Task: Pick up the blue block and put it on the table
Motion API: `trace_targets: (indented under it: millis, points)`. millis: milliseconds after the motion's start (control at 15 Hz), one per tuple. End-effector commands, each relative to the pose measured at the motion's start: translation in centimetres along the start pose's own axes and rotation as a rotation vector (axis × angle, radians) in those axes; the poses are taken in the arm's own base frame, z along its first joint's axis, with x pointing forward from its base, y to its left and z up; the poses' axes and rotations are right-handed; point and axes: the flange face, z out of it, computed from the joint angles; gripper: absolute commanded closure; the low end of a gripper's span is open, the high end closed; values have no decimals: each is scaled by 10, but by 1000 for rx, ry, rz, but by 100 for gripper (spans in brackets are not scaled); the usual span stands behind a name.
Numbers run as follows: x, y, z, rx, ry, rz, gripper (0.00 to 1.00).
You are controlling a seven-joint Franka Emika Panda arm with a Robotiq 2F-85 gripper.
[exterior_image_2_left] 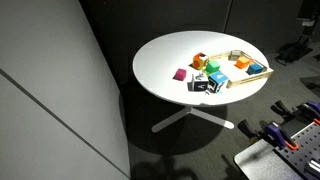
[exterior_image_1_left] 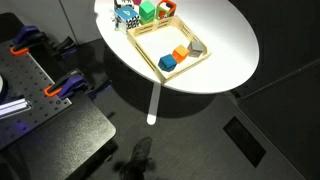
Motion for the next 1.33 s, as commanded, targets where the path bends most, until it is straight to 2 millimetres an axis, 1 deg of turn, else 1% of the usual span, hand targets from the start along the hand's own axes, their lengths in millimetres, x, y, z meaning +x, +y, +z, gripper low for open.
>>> trace_targets:
  millis: [0, 267, 533, 667, 933, 1133, 1267]
  points:
    - [0, 0, 0, 0, 0, 0, 0]
    - [0, 0, 0, 0, 0, 0, 0]
    - [12, 14, -6, 27, 38, 36, 0]
    - [19, 24, -10, 56, 70, 54, 0]
    - [37, 51, -16, 119, 137, 102, 0]
    - [52, 71, -15, 137, 181, 108, 0]
    - [63, 84, -10, 136, 207, 102, 0]
